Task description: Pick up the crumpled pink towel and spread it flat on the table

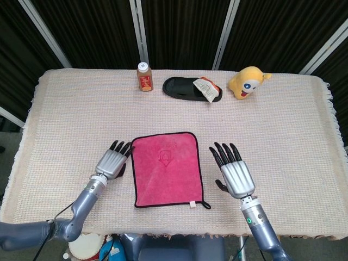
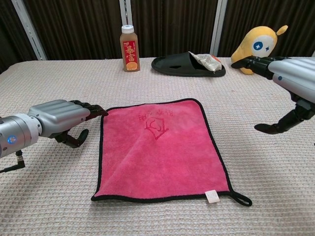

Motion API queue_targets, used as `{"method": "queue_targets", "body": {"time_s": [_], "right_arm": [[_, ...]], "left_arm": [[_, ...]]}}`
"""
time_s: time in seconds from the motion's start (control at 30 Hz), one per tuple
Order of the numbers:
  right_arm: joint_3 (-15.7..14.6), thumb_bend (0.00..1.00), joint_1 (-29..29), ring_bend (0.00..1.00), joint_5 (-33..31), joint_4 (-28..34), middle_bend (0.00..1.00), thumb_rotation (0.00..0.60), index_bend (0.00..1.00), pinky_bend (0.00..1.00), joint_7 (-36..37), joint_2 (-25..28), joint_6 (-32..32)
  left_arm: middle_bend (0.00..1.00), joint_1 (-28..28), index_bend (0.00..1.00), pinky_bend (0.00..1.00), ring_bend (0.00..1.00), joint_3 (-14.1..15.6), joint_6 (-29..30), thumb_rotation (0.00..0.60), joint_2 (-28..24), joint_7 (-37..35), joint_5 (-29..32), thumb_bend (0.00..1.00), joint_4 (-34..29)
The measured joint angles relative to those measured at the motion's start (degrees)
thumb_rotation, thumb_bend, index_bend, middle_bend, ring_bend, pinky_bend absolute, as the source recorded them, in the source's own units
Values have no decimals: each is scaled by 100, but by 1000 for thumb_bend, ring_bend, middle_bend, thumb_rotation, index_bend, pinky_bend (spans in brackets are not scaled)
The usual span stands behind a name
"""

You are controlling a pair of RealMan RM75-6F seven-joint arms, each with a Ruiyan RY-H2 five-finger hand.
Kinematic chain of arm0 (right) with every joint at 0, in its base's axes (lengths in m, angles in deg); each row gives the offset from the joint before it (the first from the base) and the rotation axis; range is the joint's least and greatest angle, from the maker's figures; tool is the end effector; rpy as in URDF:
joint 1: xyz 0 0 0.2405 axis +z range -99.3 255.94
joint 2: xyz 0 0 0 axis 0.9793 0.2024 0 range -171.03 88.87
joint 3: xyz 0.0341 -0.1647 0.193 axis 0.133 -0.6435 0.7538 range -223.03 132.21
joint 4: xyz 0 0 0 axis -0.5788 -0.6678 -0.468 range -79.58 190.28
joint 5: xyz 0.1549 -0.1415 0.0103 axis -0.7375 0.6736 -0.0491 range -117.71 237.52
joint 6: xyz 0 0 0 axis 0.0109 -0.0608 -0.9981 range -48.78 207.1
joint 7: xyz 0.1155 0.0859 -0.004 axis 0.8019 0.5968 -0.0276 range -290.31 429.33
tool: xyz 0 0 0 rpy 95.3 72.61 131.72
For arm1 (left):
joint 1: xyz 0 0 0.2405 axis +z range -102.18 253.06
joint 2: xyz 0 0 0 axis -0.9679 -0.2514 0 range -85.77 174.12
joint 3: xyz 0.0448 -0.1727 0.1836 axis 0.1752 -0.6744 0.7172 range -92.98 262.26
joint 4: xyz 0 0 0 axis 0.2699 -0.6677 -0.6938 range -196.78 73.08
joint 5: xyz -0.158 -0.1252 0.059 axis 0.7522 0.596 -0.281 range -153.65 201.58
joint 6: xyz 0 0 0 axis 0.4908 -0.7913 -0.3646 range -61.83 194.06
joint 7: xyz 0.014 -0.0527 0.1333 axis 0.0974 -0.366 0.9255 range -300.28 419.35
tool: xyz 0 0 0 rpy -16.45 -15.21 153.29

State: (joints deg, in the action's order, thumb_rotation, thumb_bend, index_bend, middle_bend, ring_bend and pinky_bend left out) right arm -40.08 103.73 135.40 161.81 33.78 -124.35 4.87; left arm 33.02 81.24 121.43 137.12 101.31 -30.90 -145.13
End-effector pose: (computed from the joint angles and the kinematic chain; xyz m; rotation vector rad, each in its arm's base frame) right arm -0.1539 -0.2465 0.0326 1.7241 -0.8142 0.9790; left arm -0.1769 0.3153 -0.0533 -2.0065 -0.7427 -0.5565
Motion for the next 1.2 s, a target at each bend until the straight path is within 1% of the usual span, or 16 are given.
{"method": "queue_targets", "body": {"time_s": [0.27, 0.43, 1.03, 1.2], "right_arm": [[0, 266, -19, 0, 1, -6, 0, 600, 0, 0, -2, 28, -3], [-17, 266, -52, 0, 11, -61, 0, 600, 0, 0, 78, 53, -5], [-24, 266, -77, 0, 65, -88, 0, 600, 0, 0, 120, 2, 11], [-36, 266, -94, 0, 83, -84, 0, 600, 0, 0, 65, -30, -13]], "left_arm": [[0, -133, 10, 0, 0, 38, -114, 600, 237, 241, 143, 705, 209], [5, -179, 10, 0, 0, 112, -162, 600, 336, 380, 244, 706, 431], [9, -137, 11, 0, 0, 174, -175, 600, 160, 265, 338, 706, 549], [1, -110, 6, 0, 0, 147, -130, 600, 124, 56, 191, 699, 494]]}}
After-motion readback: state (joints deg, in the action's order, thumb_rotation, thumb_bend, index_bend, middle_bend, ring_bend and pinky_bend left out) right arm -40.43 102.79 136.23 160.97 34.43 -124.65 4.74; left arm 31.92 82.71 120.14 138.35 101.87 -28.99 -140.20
